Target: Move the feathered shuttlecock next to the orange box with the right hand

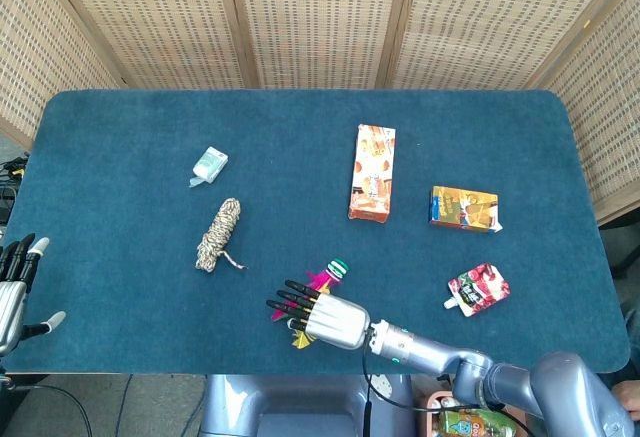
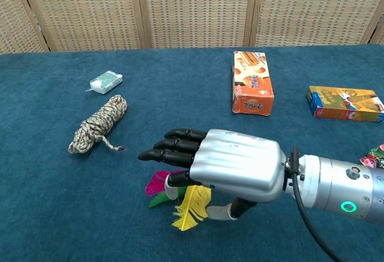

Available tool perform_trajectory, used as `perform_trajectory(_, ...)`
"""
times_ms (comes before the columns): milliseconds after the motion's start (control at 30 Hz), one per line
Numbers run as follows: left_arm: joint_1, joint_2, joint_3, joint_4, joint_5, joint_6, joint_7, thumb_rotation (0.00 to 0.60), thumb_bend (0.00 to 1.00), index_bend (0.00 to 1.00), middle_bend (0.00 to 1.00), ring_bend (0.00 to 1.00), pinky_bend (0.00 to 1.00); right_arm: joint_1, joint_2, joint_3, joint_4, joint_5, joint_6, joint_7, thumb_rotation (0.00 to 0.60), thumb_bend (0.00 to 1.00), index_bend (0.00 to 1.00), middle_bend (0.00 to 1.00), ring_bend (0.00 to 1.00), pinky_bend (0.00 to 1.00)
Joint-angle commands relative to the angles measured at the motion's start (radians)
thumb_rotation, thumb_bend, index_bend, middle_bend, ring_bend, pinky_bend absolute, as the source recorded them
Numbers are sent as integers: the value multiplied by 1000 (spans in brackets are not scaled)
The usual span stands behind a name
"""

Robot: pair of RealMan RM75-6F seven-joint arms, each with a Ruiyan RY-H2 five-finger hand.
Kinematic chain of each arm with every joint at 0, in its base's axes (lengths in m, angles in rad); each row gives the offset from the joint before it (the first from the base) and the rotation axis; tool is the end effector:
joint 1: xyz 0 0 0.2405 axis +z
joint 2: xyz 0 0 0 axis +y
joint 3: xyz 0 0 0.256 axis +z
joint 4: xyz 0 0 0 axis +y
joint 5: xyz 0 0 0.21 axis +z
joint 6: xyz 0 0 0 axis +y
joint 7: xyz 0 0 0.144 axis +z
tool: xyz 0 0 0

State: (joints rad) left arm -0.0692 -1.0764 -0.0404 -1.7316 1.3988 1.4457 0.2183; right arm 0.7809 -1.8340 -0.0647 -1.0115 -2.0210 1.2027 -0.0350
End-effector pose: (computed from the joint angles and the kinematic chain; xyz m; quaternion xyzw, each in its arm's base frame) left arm -0.3092 0.1717 0.1597 -0.6025 -0.3882 -0.3083 0.6255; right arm -0.1153 -0.2612 -0.1006 0.8684 -0.0539 0.4588 0.1801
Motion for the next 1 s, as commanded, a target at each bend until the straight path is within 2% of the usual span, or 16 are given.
perform_trajectory(33,0,1,0,0,-1,-1,-3,600,0,0,0,0,0,10,-15,7,9,16,-10,-4,600,326,377,0,0,0)
perform_trajectory(200,-1,5,-1,1,-2,-1,-12,600,0,0,0,0,0,17,-26,7,14,38,-10,2,600,429,393,0,0,0)
perform_trajectory(600,0,11,2,-1,3,2,-23,600,0,0,0,0,0,24,-59,6,45,59,39,12,600,434,536,45,0,0)
perform_trajectory(1000,-3,14,2,-1,1,-2,-26,600,0,0,0,0,0,26,-65,47,46,125,77,62,600,458,588,61,0,0)
